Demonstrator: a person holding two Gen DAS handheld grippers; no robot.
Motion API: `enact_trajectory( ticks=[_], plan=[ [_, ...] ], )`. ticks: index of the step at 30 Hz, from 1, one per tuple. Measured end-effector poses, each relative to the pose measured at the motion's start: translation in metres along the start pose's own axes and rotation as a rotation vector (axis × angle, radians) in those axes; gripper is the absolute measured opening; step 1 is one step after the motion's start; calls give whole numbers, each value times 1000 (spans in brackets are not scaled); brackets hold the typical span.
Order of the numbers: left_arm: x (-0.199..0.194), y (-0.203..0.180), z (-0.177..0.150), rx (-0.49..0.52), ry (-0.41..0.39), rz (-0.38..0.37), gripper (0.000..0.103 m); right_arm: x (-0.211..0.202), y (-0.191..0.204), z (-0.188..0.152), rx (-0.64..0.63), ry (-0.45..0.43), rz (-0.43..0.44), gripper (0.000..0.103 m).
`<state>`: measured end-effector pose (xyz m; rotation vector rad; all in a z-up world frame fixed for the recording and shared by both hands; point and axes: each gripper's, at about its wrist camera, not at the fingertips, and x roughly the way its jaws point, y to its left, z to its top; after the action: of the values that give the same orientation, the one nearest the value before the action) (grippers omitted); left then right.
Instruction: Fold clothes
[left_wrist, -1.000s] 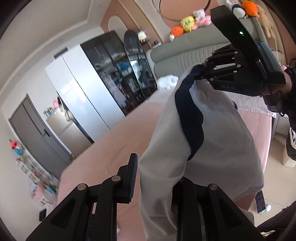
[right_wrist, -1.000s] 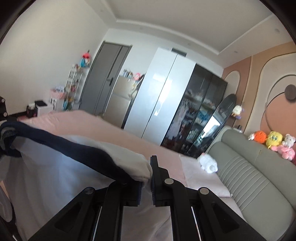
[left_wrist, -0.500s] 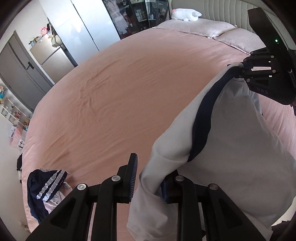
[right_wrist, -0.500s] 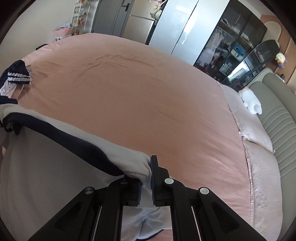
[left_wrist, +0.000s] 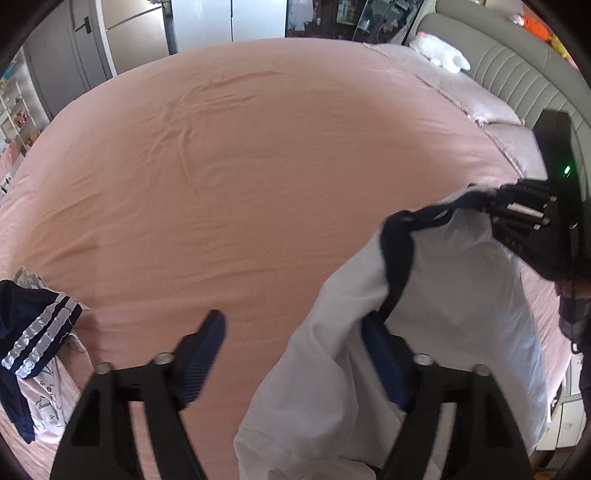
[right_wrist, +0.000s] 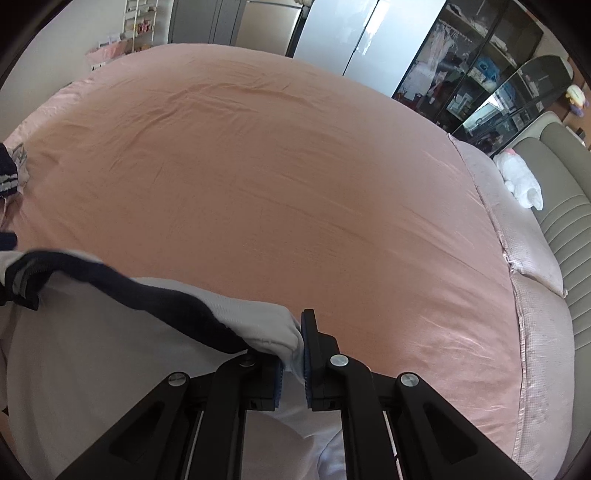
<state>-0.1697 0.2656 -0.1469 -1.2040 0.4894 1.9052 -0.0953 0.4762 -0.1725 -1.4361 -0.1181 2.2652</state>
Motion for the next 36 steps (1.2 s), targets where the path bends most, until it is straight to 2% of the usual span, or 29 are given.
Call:
enact_trajectory(
  ticks=[1,3,4,5,6,9,12,16,20,24,27,31,36],
  plan=[
    [-6,1,-1,-11,-26,4,90,3,1,0,-12,5,-14,17],
    [-18,2,-4,-30,-73,20,91,2,0,1,-20,-10,-29,45],
    [-23,3,-4,-40,-89,31,91,1,-2,1,-18,-23,-31,54],
    [-28,4,-4,-53,-104,44,91,-2,-6,2,-7,-40,-32,68],
    [-32,6,-4,-66,-120,57,92,-6,-10,2,9,-58,-34,76],
    [-44,13,-15,-92,-134,76,92,-18,-28,3,77,-112,-27,77],
    [-52,16,-31,-85,-134,59,92,-31,-48,-1,144,-148,10,77],
    [-46,13,-50,-29,-123,90,92,-45,-74,-29,223,-158,58,77],
    [-47,9,-84,-17,-101,119,92,-55,-92,-73,314,-120,173,77],
    [-41,-2,-111,2,-73,174,92,-54,-97,-117,340,-58,167,77],
    [-30,-13,-114,17,-77,204,92,-38,-108,-144,377,-7,155,77],
    [-16,-29,-114,30,-69,225,92,-11,-120,-169,470,37,182,77],
    [5,-37,-117,12,-33,240,92,9,-120,-175,617,9,375,77]
  ],
)
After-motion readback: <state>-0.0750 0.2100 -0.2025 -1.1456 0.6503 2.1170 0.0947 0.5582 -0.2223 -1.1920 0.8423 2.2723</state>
